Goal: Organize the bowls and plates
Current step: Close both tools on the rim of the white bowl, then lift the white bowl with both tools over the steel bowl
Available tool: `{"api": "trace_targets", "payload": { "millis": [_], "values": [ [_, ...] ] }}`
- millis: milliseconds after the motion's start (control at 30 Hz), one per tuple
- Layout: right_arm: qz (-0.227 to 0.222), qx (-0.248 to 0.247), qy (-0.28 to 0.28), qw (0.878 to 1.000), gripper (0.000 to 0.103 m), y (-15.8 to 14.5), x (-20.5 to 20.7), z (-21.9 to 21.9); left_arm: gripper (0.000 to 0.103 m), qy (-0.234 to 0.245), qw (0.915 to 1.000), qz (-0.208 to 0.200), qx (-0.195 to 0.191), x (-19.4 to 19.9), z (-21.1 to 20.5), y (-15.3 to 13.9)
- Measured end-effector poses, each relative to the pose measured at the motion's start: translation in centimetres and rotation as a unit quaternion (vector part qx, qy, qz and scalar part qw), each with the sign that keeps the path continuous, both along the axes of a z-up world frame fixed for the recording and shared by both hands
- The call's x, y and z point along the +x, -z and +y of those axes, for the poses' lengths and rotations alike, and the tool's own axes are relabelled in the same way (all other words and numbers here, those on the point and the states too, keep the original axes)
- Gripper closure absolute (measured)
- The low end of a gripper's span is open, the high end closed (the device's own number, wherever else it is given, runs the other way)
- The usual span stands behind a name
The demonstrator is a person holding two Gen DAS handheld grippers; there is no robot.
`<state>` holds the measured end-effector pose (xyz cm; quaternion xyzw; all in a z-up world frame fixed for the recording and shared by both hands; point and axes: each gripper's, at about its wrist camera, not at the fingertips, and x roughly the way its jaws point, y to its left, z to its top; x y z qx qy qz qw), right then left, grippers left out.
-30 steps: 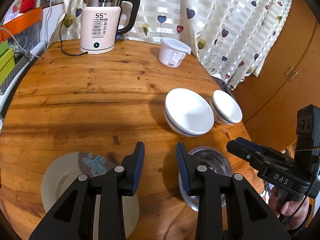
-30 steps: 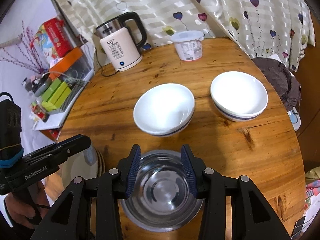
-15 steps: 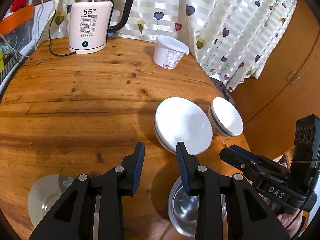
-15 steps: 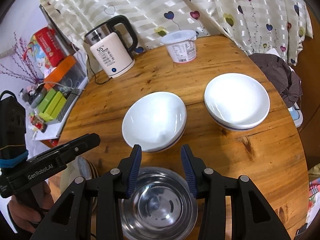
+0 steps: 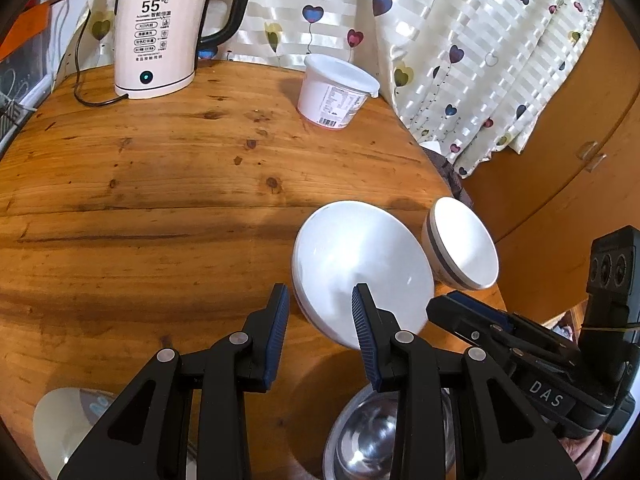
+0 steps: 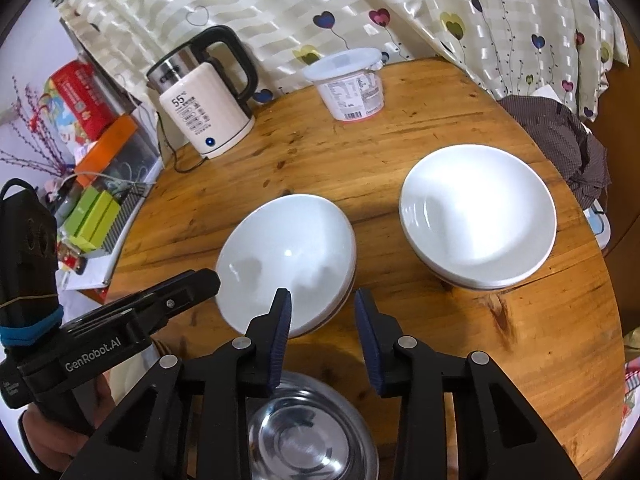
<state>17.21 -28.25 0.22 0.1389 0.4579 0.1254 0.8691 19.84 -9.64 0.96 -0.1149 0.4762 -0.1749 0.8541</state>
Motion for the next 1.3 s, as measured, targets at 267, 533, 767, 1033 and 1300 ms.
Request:
{"api": "trace_targets", "payload": {
  "millis": [267,533,767,1033,1300],
  "values": [
    [0.01,0.007,-0.002,1.0,0.079,0.9,0.7,-0.2,0.074,0.002,1.0,0.006,0.004,0.6,-0.4,0.7],
    [0.014,0.01,-0.002,1.0,0.082,1.3,1.3,-0.2,0.08,-0.003,0.9999,0.012,0.008,1.4,-0.5,1.5],
    [0.017,0.015,-0.003,1.0,0.083,1.7,1.9,-0.2,0.086,-0.007,0.9998,0.018,0.009,1.9,-0.5,2.2],
    [0.011,0.008,-0.006,1.0,0.084,1.6,2.0,0.1,0.086,-0.009,0.9997,0.017,0.011,1.9,-0.5,2.2],
    [0.001,0.006,-0.008,1.0,0.084,0.7,1.6,0.2,0.086,-0.01,0.9998,0.007,0.013,1.5,-0.4,1.3]
  ]
}}
